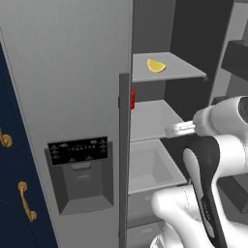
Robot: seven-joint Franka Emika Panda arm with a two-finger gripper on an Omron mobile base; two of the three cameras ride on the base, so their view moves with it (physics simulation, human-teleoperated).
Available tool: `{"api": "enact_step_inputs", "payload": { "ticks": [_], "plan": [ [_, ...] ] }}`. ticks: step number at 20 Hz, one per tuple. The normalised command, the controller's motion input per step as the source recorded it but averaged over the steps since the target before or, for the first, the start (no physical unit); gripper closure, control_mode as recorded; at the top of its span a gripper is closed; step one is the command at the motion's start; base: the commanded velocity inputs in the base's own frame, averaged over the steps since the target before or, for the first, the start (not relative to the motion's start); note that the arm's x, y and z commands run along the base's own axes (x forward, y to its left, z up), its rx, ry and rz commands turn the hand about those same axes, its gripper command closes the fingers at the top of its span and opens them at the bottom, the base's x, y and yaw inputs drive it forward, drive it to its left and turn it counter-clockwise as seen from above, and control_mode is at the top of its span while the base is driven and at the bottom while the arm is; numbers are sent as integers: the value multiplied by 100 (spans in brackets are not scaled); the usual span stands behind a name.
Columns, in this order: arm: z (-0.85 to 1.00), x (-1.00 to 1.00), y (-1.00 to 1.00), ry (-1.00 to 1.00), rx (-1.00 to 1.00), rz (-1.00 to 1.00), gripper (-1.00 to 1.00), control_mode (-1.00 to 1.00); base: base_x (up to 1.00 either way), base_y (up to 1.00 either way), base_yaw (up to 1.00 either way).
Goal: Grab a lemon wedge from the fridge and one ice cube from the ice bowl, and put them in the glass of lemonade.
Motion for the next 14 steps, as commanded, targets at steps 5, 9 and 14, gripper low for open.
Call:
{"api": "enact_step_inputs", "payload": {
  "ticks": [5,9,14],
  "plan": [
    [70,0,0,0,0,0,-100,-100,0,0,0],
    [73,8,0,3,0,0,-100,-100,0,0,0],
    [41,21,0,2,0,0,-100,-100,0,0,0]
  ]
}}
